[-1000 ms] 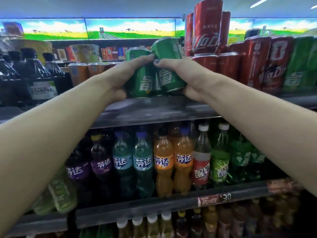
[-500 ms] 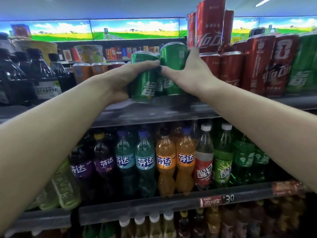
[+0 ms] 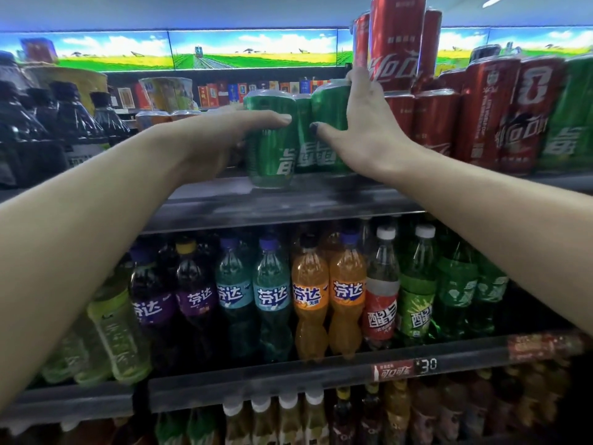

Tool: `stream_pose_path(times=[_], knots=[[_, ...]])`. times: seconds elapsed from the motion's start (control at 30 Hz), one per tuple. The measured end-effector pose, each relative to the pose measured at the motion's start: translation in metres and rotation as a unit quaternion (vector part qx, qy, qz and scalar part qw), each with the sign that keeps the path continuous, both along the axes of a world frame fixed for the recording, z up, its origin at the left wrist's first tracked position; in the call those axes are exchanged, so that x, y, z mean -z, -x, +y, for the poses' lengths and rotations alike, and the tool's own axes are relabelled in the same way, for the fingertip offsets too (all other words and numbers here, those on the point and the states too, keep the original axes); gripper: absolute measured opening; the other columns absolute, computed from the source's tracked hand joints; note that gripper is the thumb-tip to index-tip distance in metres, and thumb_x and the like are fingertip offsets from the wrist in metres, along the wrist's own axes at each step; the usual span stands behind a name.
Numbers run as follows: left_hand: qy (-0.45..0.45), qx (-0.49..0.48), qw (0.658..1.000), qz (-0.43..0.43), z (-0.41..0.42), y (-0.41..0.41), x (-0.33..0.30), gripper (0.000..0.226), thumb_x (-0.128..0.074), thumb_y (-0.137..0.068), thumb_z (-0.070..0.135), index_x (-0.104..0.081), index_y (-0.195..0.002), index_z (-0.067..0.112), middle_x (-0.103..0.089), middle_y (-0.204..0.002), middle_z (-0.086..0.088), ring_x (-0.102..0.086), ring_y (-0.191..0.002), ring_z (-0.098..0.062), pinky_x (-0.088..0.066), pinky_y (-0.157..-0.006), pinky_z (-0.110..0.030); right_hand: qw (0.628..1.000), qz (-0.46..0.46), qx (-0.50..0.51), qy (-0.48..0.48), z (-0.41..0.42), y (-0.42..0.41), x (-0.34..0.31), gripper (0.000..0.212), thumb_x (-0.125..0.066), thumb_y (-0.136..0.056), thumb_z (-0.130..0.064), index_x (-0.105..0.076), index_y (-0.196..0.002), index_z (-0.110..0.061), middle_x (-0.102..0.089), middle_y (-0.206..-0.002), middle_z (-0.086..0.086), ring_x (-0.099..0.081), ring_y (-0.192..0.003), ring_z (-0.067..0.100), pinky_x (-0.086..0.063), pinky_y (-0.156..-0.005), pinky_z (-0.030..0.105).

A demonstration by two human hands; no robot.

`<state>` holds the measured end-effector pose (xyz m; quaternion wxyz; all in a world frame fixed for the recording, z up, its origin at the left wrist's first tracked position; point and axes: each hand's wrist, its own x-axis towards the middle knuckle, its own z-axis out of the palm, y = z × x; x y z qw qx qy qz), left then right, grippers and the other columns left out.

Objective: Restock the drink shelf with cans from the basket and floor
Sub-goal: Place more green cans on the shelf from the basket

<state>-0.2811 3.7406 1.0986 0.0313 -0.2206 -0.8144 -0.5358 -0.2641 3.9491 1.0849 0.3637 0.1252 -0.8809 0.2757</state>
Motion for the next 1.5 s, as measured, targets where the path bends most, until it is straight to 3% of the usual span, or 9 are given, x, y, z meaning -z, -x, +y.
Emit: stream_pose_path(times=[0.13,0.27,0.37,0.6,0.83,1.1,1.23,1.37,1.5], knots=[[-0.018,-0.016,0.999,0.026,0.003,-0.006,0.003,0.027,-0.075,-0.094,0.034,-0.069,-0.117,0.022,-0.082,-0.103,0.005,-0.078,-0.094,-0.012,-0.060,-0.073,-0.022,0.999,0.024,0.024,-0.037,0.003,-0.004,0.006,0.065,-0.070,-0.096,-0.035,-0.033,-0.145,-0.010,-0.047,-0.139,0.015,-0.051,-0.114,0.027,-0.040,-0.092,0.032],[-0.013,-0.027,0.998,0.056,0.014,-0.005,0.004,0.026,-0.077,-0.093,0.033,-0.072,-0.114,0.019,-0.081,-0.106,-0.001,-0.078,-0.099,-0.017,-0.063,-0.083,-0.028,0.990,0.047,0.087,-0.097,0.006,-0.009,0.007,0.067,-0.067,-0.096,-0.045,-0.039,-0.142,-0.004,-0.043,-0.141,0.016,-0.050,-0.119,0.030,-0.039,-0.089,0.032],[0.003,-0.043,0.996,0.080,0.019,-0.004,0.005,0.028,-0.081,-0.089,0.038,-0.073,-0.110,0.021,-0.081,-0.104,-0.002,-0.078,-0.101,-0.022,-0.062,-0.093,-0.040,0.967,0.098,0.155,-0.174,0.010,-0.012,0.010,0.074,-0.060,-0.096,-0.054,-0.041,-0.146,-0.003,-0.042,-0.144,0.016,-0.041,-0.129,0.033,-0.037,-0.108,0.039],[0.059,-0.053,0.993,0.092,0.011,-0.005,0.007,0.046,-0.087,-0.079,0.032,-0.067,-0.119,0.019,-0.077,-0.113,-0.009,-0.073,-0.109,-0.032,-0.055,-0.104,-0.054,0.996,0.067,0.021,-0.063,0.017,-0.007,0.017,0.073,-0.069,-0.097,-0.033,-0.032,-0.157,-0.013,-0.042,-0.144,0.010,-0.051,-0.123,0.026,-0.043,-0.102,0.034],[0.057,-0.109,0.983,0.139,0.023,0.002,0.014,0.061,-0.089,-0.080,0.040,-0.058,-0.126,0.014,-0.071,-0.111,-0.004,-0.073,-0.096,-0.019,-0.058,-0.074,-0.031,0.997,0.059,0.017,-0.056,0.017,-0.004,0.021,0.070,-0.062,-0.101,-0.020,-0.027,-0.161,-0.011,-0.035,-0.162,0.007,-0.039,-0.146,0.026,-0.035,-0.118,0.038],[0.084,-0.158,0.974,0.136,0.034,0.025,0.014,0.071,-0.091,-0.071,0.054,-0.059,-0.123,0.017,-0.072,-0.109,-0.004,-0.071,-0.095,-0.021,-0.060,-0.081,-0.038,0.997,0.055,0.030,-0.050,0.017,-0.002,0.023,0.071,-0.060,-0.101,-0.013,-0.024,-0.161,-0.010,-0.031,-0.164,0.007,-0.037,-0.147,0.026,-0.032,-0.117,0.035],[0.104,-0.125,0.980,0.114,0.036,0.028,0.007,0.051,-0.089,-0.077,0.049,-0.069,-0.111,0.016,-0.076,-0.095,-0.002,-0.070,-0.080,-0.018,-0.056,-0.070,-0.032,0.997,0.052,0.030,-0.054,0.016,-0.001,0.022,0.072,-0.060,-0.101,-0.013,-0.022,-0.162,-0.012,-0.028,-0.166,0.007,-0.038,-0.146,0.030,-0.034,-0.119,0.042],[0.144,-0.107,0.979,0.099,0.037,0.024,0.005,0.073,-0.081,-0.071,0.069,-0.064,-0.125,0.023,-0.074,-0.103,0.005,-0.071,-0.092,-0.011,-0.055,-0.087,-0.028,0.994,0.070,0.024,-0.078,0.017,0.001,0.023,0.071,-0.059,-0.099,-0.007,-0.026,-0.162,-0.016,-0.025,-0.168,0.005,-0.039,-0.148,0.031,-0.038,-0.117,0.048],[0.197,-0.062,0.975,0.082,0.031,0.014,0.001,0.013,-0.056,-0.107,0.037,-0.056,-0.100,0.025,-0.056,-0.075,0.006,-0.052,-0.049,0.005,-0.041,-0.049,-0.009,0.995,0.062,0.015,-0.082,0.024,0.001,0.021,0.070,-0.059,-0.100,-0.009,-0.027,-0.162,-0.017,-0.022,-0.170,0.004,-0.029,-0.154,0.027,-0.031,-0.123,0.043]])
